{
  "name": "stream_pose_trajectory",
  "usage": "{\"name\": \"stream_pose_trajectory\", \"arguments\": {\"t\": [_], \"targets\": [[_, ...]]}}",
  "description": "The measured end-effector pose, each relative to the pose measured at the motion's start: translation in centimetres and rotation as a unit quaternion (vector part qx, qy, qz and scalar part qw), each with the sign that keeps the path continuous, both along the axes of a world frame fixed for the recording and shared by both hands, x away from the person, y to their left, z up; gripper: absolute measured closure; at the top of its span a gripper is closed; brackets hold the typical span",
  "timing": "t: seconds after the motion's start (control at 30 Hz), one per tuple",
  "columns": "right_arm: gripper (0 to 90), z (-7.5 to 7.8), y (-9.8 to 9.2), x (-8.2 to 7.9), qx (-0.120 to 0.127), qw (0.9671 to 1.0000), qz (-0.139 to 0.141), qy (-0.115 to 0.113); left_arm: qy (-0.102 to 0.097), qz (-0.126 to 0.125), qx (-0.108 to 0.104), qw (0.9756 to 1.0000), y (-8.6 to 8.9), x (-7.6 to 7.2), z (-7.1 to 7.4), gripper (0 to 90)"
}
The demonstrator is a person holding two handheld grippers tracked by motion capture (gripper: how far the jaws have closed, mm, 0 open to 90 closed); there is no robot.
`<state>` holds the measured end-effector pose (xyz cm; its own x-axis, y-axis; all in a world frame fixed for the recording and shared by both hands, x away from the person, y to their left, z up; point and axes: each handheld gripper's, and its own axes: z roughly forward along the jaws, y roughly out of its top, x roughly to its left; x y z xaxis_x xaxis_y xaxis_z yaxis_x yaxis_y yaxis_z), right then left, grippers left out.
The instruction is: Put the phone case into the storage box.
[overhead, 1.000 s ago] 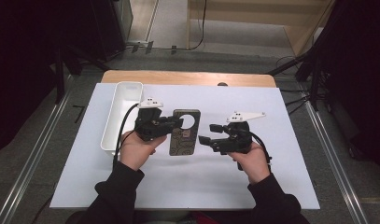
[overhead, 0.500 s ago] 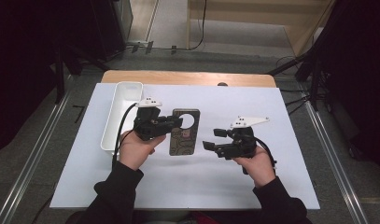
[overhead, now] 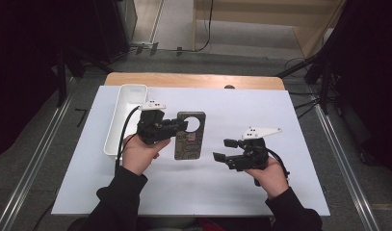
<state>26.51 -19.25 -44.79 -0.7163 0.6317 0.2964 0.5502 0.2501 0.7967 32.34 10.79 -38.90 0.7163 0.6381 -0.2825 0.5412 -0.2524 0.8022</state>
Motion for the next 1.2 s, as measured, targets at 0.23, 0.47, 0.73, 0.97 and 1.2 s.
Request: {"name": "stream_pose_trajectory", "arguments": {"t": [0.23,0.47,0.73,0.97,1.2], "targets": [[26.8,-0.7,-0.5,-0.3,0.004,1.0000,-0.001,0.006,-0.001,0.001,0.000,1.0000,0.0,0.0,0.0,73.8],[26.8,-1.1,-0.8,-0.6,0.001,1.0000,-0.003,0.001,-0.002,0.003,-0.001,1.0000,0.1,0.1,0.0,73.8],[26.8,-2.0,-1.2,-1.0,-0.010,0.9999,0.003,0.005,-0.003,0.004,0.000,1.0000,0.4,0.2,0.0,73.8],[26.8,-2.6,-2.0,-1.4,-0.018,0.9998,-0.002,0.004,-0.005,0.006,-0.002,1.0000,0.5,0.1,0.1,73.8],[26.6,-2.4,-2.7,-1.9,-0.019,0.9998,-0.007,0.007,-0.005,0.008,-0.004,0.9999,0.7,0.1,0.2,73.8]]}}
